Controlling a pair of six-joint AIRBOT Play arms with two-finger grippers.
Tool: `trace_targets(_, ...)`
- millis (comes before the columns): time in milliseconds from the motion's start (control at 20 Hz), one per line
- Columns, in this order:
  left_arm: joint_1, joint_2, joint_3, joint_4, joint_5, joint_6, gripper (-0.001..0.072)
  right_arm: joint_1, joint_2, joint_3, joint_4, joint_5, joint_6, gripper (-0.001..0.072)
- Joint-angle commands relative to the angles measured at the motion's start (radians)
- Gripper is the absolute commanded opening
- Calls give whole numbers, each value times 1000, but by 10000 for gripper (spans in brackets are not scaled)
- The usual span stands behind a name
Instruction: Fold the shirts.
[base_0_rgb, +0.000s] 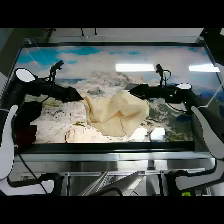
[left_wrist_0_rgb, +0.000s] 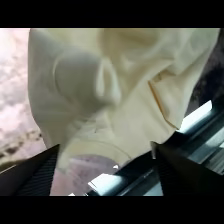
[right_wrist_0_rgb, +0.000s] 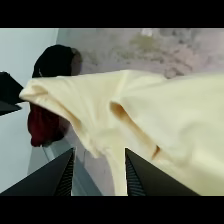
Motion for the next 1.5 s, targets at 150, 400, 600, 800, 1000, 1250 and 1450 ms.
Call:
trace_targets(150, 55, -102, 115, 16, -174, -99, 672, -241, -1, 40, -74, 240, 57, 361)
trace_targets(400, -104, 90, -270, 16, -90, -108, 672, -274, 153, -114, -421, 304, 146, 361)
trace_targets(600, -346, 233, -615, 13, 213, -177, 663, -233, 272, -372, -422, 142, 142, 367)
trace_targets(800, -528, 253, -750, -34, 506, -233, 663, -108, 278, -534, -422, -26, 140, 495)
trace_targets(1000, -576, 251, -760, -72, 748, -237, 663, 68, 262, -539, -403, -209, 137, 496)
trace_targets(1250, -558, 160, -758, -92, 749, -236, 663, 190, 201, -537, -335, -327, 108, 495)
trace_targets(1450, -600, 106, -757, -154, 771, -229, 492, 194, 197, -534, -194, -317, 0, 250)
